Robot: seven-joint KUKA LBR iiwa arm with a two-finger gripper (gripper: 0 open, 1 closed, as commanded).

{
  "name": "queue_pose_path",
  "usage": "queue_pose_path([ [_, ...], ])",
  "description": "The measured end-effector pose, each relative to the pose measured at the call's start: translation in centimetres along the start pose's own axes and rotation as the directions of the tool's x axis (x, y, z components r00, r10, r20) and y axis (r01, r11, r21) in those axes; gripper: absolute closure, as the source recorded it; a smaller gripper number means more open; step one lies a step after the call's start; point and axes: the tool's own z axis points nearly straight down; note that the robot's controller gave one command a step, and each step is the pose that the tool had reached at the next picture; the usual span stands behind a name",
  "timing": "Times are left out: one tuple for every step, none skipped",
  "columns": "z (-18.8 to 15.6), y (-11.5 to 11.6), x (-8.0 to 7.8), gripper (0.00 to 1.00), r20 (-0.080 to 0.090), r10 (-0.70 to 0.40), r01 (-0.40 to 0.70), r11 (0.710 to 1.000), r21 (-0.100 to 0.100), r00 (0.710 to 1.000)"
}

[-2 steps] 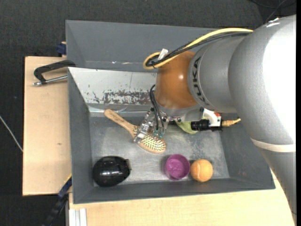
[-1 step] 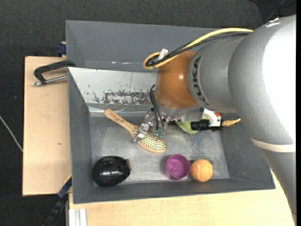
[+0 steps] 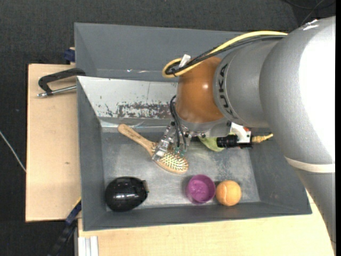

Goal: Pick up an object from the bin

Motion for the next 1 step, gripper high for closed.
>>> queue_pose_path([
  [-0.94, -0.05, 0.03, 1.0, -0.004, -0.001, 0.001, 1.0, 0.008, 1.0],
])
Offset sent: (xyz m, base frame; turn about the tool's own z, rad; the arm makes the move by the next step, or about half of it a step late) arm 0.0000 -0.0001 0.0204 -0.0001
